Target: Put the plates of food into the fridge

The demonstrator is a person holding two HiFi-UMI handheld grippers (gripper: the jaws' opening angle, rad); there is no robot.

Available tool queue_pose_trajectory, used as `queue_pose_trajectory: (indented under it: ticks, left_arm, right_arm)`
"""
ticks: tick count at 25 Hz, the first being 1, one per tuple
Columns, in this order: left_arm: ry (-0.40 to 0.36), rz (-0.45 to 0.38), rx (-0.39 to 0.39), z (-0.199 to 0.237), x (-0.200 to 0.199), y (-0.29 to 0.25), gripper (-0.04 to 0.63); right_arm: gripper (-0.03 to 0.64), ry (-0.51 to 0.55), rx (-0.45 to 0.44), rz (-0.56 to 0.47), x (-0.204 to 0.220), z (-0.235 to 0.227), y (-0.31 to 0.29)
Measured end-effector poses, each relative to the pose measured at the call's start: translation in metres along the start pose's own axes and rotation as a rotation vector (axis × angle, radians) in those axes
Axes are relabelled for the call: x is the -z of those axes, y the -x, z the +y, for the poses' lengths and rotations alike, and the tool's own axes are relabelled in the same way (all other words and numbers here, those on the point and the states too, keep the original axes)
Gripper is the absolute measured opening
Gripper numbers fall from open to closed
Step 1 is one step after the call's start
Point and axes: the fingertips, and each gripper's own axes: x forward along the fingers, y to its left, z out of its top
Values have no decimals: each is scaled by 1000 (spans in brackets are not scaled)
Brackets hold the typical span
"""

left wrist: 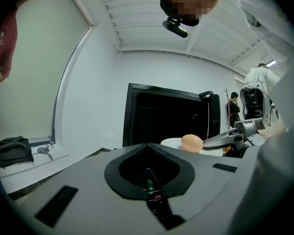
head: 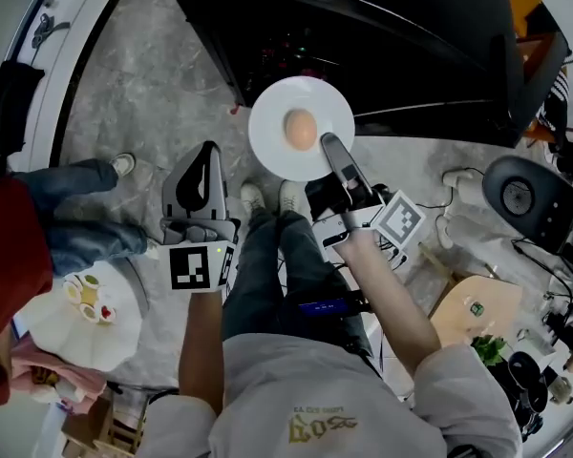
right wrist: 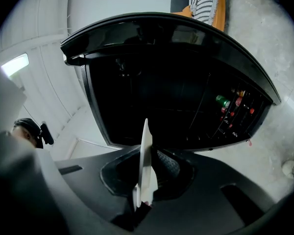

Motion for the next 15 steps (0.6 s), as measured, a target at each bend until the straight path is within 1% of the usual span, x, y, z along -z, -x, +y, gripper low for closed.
queue_pose_trajectory:
  ticks: [5, 11, 15]
  left_arm:
    - [12, 7, -4, 5, 17, -12, 6]
    - [1, 12, 11, -18, 34, -9, 6]
    - [8, 33, 16, -8, 52, -22, 6]
  right_arm:
    - [31, -3, 11, 25, 6, -16, -16]
    - [31, 6, 22, 35, 2, -30, 0]
    - [31, 5, 39, 41, 1, -46, -17]
